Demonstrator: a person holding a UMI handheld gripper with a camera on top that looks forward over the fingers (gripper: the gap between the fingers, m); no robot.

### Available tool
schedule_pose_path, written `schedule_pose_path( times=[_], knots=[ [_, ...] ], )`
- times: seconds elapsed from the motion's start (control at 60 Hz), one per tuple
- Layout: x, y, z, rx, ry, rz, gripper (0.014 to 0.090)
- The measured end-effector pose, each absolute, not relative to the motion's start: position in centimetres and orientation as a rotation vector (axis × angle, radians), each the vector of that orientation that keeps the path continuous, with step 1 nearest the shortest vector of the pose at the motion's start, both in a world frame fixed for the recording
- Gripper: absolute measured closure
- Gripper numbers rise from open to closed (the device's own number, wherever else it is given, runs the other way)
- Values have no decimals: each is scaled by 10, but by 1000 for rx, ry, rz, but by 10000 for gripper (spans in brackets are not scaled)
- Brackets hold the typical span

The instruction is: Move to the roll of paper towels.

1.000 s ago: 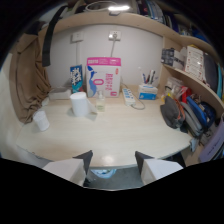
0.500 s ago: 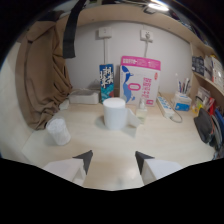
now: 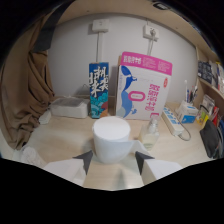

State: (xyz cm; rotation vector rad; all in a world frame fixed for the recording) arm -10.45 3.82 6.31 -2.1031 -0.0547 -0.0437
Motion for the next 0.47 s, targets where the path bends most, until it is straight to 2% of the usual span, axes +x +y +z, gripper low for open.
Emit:
schedule_pose_path(
  times=[0.467],
  knots=[
    [-109,43,58,-2115,-42,-35,178]
  ],
)
